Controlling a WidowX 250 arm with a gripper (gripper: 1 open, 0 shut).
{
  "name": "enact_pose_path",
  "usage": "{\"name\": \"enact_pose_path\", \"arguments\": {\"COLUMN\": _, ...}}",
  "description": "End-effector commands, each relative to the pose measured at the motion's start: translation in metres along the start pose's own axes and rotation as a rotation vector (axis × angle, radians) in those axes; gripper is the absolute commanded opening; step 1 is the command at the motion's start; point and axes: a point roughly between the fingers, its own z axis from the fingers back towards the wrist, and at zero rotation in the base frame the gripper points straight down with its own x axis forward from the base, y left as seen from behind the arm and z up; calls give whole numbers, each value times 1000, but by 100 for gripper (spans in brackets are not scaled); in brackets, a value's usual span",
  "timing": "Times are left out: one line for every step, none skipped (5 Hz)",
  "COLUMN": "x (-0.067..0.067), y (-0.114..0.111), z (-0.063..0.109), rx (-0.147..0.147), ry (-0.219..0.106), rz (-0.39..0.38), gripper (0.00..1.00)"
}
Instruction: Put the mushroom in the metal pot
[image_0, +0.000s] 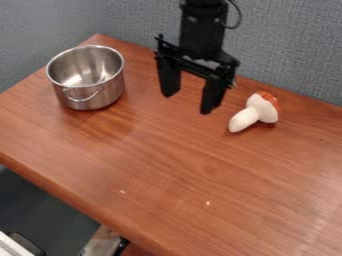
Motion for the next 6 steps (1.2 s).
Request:
{"name": "enact_pose_path", "arguments": {"x": 26, "y": -11, "z": 1, "rx": 51, "ry": -37, "rz": -33, "gripper": 100}}
{"name": "enact_pose_path", "arguments": {"x": 46, "y": -25, "z": -13, "rx": 96, "ry": -13, "rz": -52, "gripper": 100}}
{"name": "enact_pose_path", "arguments": {"x": 50, "y": -25, "z": -23, "rx": 138, "ry": -39, "rz": -76, "gripper": 100}}
{"name": "enact_pose_path", "arguments": {"x": 49, "y": -19, "z": -26, "rx": 161, "ry": -57, "rz": -83, "gripper": 100}}
{"name": "enact_pose_path", "arguments": {"x": 64, "y": -30, "z": -11, "rx": 137, "ry": -50, "rz": -43, "gripper": 100}}
{"name": "enact_pose_path", "arguments": {"x": 81, "y": -43, "z": 7, "rx": 132, "ry": -48, "rz": -22, "gripper": 100}}
